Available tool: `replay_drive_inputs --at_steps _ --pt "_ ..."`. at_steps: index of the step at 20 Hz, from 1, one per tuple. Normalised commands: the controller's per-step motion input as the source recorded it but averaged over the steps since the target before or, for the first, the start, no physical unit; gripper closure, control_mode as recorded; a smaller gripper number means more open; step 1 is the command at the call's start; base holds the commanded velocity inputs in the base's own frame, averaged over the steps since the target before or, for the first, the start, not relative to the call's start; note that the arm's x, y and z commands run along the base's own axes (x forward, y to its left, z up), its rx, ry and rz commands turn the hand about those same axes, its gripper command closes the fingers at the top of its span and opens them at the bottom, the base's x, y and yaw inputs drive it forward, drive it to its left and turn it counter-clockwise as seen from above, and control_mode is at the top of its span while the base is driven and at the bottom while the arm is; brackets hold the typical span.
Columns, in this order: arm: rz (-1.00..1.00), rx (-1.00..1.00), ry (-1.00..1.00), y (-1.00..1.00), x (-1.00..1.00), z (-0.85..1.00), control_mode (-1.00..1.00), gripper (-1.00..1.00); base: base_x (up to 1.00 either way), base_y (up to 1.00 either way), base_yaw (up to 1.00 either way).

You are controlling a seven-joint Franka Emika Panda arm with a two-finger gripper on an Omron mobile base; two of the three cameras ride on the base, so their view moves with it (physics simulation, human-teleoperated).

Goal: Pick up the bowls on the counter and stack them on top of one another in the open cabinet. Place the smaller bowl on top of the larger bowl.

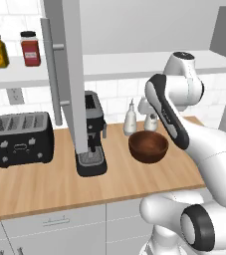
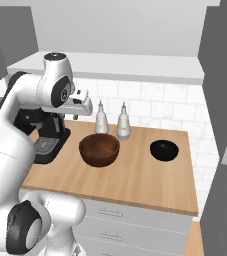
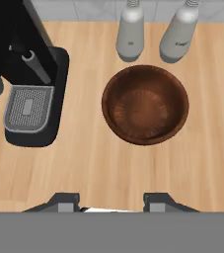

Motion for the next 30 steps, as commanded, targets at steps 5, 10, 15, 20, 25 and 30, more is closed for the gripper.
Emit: replay_drive_inputs --at_steps 5,10,15,20,25,30 --pt "0.0 0.05 0.0 -0.35 -0.01 0.0 -1.0 -1.0 0.0 0.0 0.0" --pt "-0.16 0.1 -0.01 -1.0 -0.01 -0.04 -1.0 -1.0 0.0 0.0 0.0" --pt "-0.38 0.03 0.01 -1.0 0.09 -0.33 -1.0 -1.0 0.0 0.0 0.0" --pt "-0.43 0.02 0.0 -0.96 0.25 -0.25 -1.0 -1.0 0.0 0.0 0.0" --pt "-0.38 0.04 0.01 -0.96 0.3 -0.27 -1.0 -1.0 0.0 0.0 0.0" --pt "-0.32 0.01 0.0 -0.85 0.32 -0.33 -1.0 -1.0 0.0 0.0 0.0"
